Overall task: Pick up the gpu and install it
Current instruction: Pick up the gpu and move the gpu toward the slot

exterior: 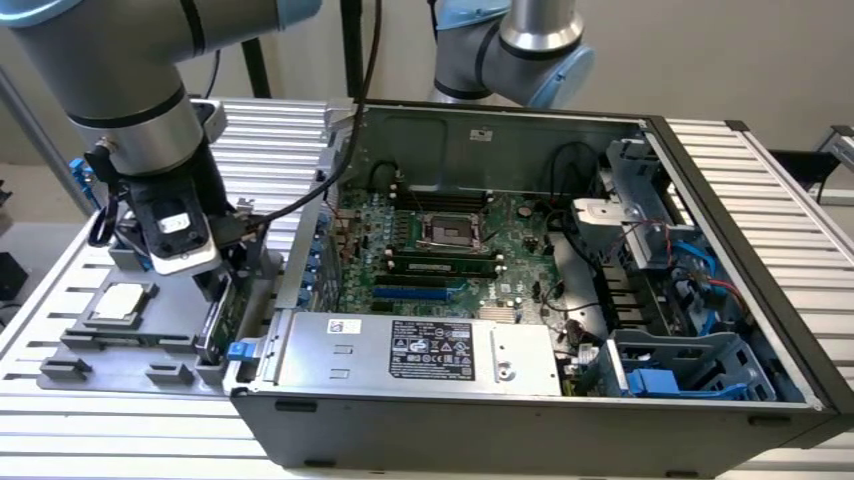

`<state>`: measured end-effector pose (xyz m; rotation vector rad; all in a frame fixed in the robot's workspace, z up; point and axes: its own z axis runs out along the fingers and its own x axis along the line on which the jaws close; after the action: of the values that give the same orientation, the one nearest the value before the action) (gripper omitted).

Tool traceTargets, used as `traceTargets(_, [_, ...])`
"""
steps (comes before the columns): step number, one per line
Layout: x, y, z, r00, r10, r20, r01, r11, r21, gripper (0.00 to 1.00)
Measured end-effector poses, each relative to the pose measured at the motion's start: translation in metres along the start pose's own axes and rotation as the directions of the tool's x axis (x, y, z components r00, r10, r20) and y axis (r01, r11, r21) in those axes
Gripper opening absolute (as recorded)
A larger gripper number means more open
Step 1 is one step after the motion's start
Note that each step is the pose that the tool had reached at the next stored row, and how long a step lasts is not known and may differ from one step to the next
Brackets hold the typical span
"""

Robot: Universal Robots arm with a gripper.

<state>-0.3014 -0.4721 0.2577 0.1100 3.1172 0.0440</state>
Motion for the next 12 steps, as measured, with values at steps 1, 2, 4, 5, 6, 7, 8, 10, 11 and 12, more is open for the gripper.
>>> traceTargets(1, [0.0, 0.0, 0.0019, 1.0, 0.0, 0.0, 0.0, 1.0, 0.0, 0.48])
traceTargets(2, [0.0, -0.0001, 0.0036, 1.0, 0.0, 0.0, 0.0, 1.0, 0.0, 0.48])
traceTargets(4, [0.0, -0.0002, 0.0073, 1.0, 0.0, 0.0, 0.0, 1.0, -0.0001, 0.48])
traceTargets(5, [0.0, -0.0002, 0.0091, 1.0, 0.0, 0.0001, 0.0, 1.0, -0.0001, 0.48])
traceTargets(6, [0.0, -0.0003, 0.011, 1.0, 0.0, 0.0, 0.0, 1.0, 0.0, 0.48])
traceTargets(7, [0.0, -0.0003, 0.0128, 1.0, 0.0, 0.0, 0.0, 1.0, 0.0, 0.48])
traceTargets(8, [0.0, -0.0003, 0.0146, 1.0, 0.0, 0.0, 0.0, 1.0, 0.0001, 0.48])
traceTargets(10, [0.001, 0.0, 0.0179, 1.0, 0.0, 0.0, 0.0, 1.0, 0.0001, 0.48])
traceTargets(11, [0.001, 0.0003, 0.0187, 1.0, 0.0, 0.0001, 0.0, 1.0, 0.0002, 0.48])
traceTargets(12, [0.001, 0.0009, 0.019, 1.0, 0.0, -0.0001, 0.0, 1.0, 0.0003, 0.48])
